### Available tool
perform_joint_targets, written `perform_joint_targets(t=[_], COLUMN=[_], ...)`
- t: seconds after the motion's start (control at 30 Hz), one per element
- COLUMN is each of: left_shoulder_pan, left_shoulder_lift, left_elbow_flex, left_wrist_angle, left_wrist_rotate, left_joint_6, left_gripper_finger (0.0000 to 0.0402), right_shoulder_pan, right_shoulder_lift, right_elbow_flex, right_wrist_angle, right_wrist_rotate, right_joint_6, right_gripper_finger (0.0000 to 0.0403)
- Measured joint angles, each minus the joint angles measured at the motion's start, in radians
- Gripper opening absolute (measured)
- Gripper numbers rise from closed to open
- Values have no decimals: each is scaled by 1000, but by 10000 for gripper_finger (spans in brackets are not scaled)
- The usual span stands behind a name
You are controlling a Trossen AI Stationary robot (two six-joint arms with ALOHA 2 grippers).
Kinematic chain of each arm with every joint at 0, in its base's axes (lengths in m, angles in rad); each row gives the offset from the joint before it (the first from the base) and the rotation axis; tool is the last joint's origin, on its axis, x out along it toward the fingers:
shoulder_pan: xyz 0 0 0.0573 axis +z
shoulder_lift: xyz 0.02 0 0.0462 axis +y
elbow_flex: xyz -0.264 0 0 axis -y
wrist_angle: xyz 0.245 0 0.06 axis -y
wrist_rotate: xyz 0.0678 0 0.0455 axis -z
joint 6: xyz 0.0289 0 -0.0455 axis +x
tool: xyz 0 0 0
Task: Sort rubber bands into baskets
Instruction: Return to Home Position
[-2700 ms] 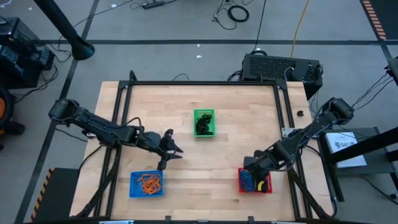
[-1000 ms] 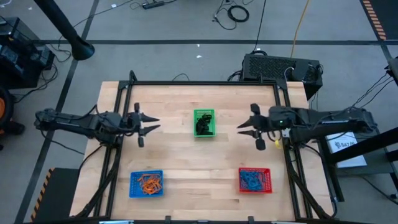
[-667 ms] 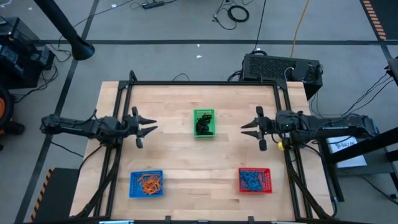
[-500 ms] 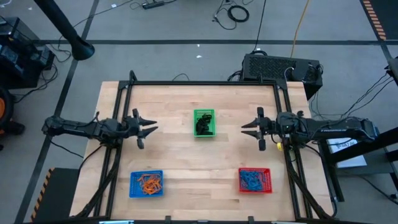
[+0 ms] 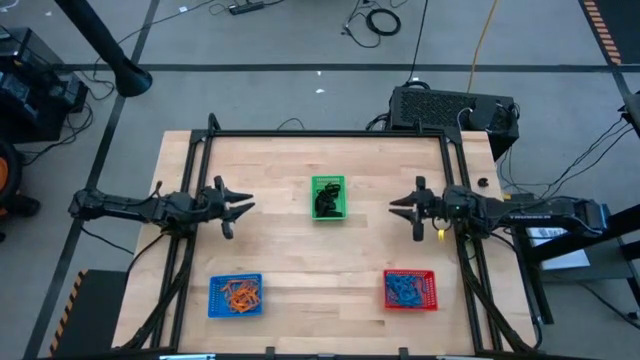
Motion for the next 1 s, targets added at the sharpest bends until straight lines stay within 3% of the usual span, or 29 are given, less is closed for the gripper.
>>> perform_joint_targets(t=[0.5,0.77,1.0], left_shoulder_pan=[0,0,0], left_shoulder_lift=[0,0,0], left_elbow_flex=[-1,-1,-1], left_wrist_angle=[-25,-25,-26], left_wrist_rotate=[-7,-6,-5], left_joint_6=[11,13,15], left_gripper_finger=[122,122,122], right_shoulder_pan=[-39,-39,-39], right_shoulder_lift=[-282,-276,-276], right_elbow_flex=[1,1,1], right_wrist_angle=[-202,-203,-203], right_wrist_rotate=[-1,0,-2], right_joint_6=[-24,131,143], right_gripper_finger=[90,90,90])
